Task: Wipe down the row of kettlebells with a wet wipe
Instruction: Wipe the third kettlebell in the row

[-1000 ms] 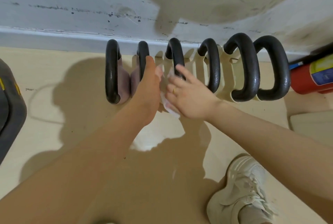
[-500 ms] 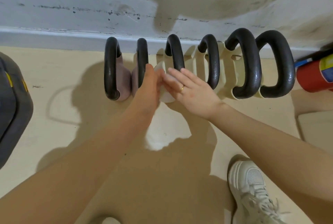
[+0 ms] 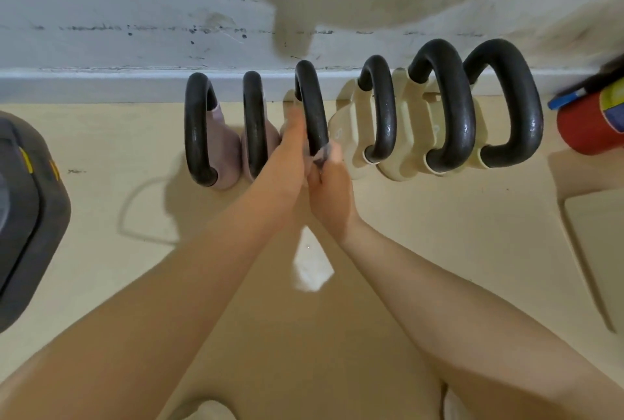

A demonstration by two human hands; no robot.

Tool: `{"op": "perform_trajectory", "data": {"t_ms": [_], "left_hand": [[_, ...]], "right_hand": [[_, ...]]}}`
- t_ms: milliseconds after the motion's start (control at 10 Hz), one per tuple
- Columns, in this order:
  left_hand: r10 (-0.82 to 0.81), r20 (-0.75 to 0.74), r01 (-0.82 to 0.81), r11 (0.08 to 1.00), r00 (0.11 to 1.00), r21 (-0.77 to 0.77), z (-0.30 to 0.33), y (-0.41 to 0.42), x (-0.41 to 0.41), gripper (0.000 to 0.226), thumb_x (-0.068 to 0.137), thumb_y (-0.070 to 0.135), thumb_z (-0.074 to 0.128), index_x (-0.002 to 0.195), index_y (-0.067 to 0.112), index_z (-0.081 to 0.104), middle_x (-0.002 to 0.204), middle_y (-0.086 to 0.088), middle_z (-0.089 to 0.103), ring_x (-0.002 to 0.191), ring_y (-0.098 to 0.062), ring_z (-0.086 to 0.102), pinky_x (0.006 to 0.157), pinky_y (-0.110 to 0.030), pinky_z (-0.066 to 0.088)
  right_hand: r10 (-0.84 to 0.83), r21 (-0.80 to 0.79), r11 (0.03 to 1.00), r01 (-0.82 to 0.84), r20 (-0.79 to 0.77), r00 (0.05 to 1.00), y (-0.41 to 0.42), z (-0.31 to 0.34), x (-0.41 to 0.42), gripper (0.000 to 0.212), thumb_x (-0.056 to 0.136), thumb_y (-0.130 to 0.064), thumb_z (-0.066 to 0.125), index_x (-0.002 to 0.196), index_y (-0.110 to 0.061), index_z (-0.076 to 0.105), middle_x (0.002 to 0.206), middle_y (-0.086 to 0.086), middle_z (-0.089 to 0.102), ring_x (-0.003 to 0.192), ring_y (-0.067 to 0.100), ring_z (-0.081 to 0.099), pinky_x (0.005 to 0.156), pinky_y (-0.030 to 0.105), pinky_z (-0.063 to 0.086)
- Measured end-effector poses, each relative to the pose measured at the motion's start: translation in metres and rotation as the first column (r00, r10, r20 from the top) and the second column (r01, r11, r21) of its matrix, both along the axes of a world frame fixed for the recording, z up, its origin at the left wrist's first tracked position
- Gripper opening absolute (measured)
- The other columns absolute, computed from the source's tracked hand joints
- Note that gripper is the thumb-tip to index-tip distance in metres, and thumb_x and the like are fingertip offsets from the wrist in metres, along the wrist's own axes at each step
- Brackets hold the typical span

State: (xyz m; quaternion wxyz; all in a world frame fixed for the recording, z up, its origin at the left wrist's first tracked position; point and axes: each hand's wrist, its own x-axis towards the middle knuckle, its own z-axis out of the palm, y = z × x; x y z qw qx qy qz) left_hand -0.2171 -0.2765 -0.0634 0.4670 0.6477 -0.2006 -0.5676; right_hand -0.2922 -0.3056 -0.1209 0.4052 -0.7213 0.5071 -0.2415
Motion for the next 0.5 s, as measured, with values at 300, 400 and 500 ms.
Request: {"op": "perform_trajectory", "data": {"t_ms": [300,400,500], "left_hand": [[0.21,-0.032,-0.206,0.974,0.977,0.098,0.006,-0.006,0.003,0.086,0.07,0.085,0.031,0.131,0.028,0.053,0.136,-0.002,0.055,0.128,-0.017,0.048,0.113,-0.042,0.03],[0.19,-0.087,-0.182,0.979,0.978,0.092,0.016,-0.012,0.002,0.076,0.09,0.065,0.019,0.14,0.012,0.038,0.144,-0.01,0.044,0.134,-0.026,0.04,0.111,-0.04,0.032],[0.245,-0.128,-0.233,0.967,0.961,0.105,0.005,-0.015,0.006,0.07,0.091,0.063,0.014,0.102,0.014,0.062,0.105,-0.008,0.063,0.099,-0.018,0.061,0.086,-0.029,0.048]], "right_hand": [[0.077,-0.164,0.983,-0.077,-0.005,0.997,-0.008,0.02,0.016,0.026,0.098,-0.035,0.04,0.123,-0.03,0.047,0.101,-0.015,0.057,0.089,-0.001,0.057,0.087,0.025,0.043],[0.233,-0.2,0.949,-0.244,-0.079,0.969,-0.035,0.023,0.016,0.05,0.093,-0.034,0.044,0.14,-0.043,0.03,0.144,-0.019,0.038,0.129,0.003,0.042,0.109,0.033,0.035],[0.445,-0.17,0.847,-0.503,-0.289,0.848,-0.061,0.031,0.016,0.068,0.085,0.001,0.041,0.148,-0.012,0.018,0.159,0.005,0.002,0.146,0.019,-0.002,0.119,0.033,0.005]]}}
